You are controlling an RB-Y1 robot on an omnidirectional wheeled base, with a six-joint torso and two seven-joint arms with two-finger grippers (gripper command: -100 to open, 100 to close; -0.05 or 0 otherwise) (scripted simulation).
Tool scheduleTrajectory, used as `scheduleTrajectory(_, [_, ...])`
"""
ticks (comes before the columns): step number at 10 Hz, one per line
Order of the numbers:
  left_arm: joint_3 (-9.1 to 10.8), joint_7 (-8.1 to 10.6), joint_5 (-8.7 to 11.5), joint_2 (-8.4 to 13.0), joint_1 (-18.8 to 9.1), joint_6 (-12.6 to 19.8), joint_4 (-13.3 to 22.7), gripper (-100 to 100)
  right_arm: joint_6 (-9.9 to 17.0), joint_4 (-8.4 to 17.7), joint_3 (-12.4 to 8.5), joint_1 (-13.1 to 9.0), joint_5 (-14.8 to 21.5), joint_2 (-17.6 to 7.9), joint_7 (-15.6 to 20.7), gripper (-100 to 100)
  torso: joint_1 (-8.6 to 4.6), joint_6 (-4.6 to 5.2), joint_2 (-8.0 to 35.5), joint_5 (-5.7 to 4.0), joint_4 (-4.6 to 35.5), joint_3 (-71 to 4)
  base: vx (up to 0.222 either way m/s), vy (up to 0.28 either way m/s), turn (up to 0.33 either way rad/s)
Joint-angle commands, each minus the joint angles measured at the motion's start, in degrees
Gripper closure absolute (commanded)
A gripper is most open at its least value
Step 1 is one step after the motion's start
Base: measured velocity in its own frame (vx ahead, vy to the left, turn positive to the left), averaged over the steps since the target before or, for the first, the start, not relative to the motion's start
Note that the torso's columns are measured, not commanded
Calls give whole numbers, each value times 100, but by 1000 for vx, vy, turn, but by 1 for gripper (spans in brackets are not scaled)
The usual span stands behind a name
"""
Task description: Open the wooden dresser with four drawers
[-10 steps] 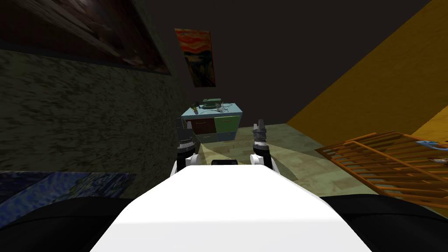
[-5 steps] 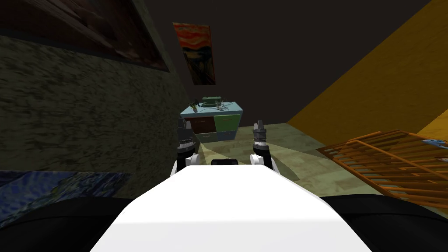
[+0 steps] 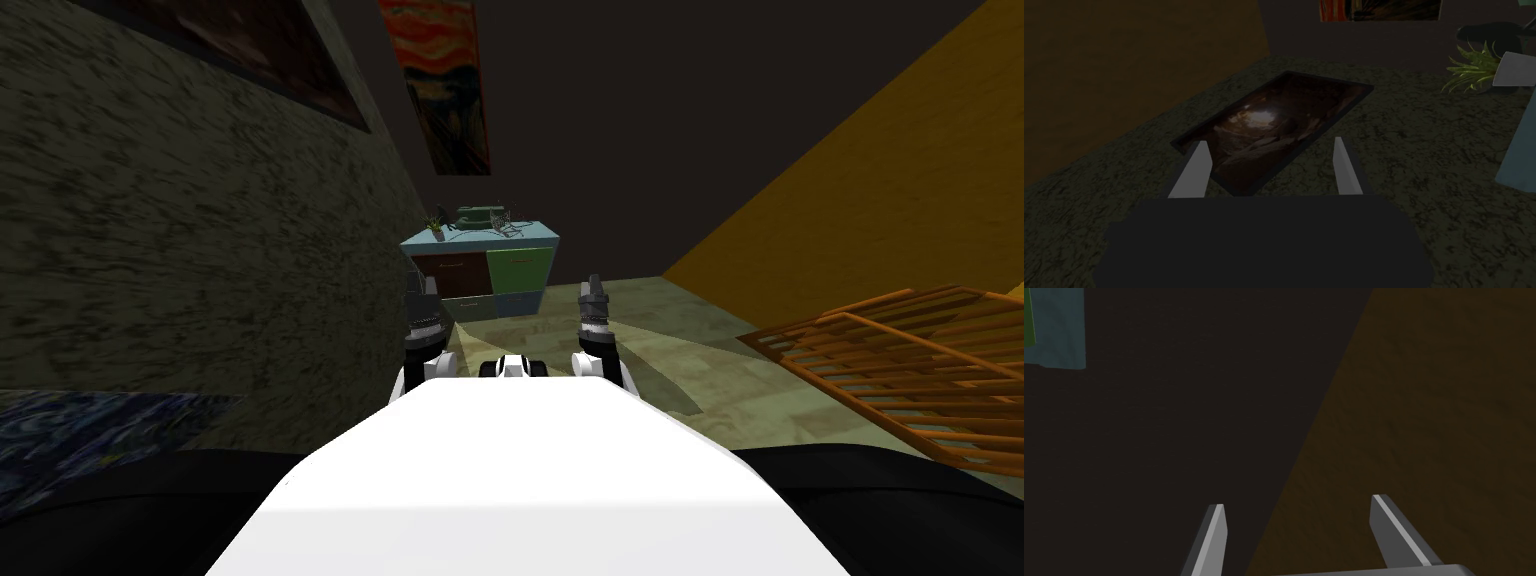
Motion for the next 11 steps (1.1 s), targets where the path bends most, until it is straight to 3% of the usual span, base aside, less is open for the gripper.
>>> scheduleTrajectory(1, [13,-14,-8,447,-34,28,97,-100,1,2,0,1,0,0,0,0,-2,0,188,0,188,-397,38,-29,2])
scheduleTrajectory(2, [13,-14,-8,515,-34,28,97,-100,1,3,0,1,0,0,0,0,-5,0,238,-1,243,-512,32,-29,1])
scheduleTrajectory(5, [42,-43,-27,984,-110,89,308,-100,1,3,0,2,0,0,0,0,-3,0,262,-1,267,-540,60,-41,1])
scheduleTrajectory(7, [79,-82,-51,1195,-208,168,577,-100,1,3,1,2,0,1,0,0,-5,0,260,-1,266,-543,110,-84,3])
scheduleTrajectory(11, [157,-163,-101,1203,-413,334,1138,-100,0,3,1,3,0,1,0,0,5,-1,266,1,268,-539,163,-114,4])
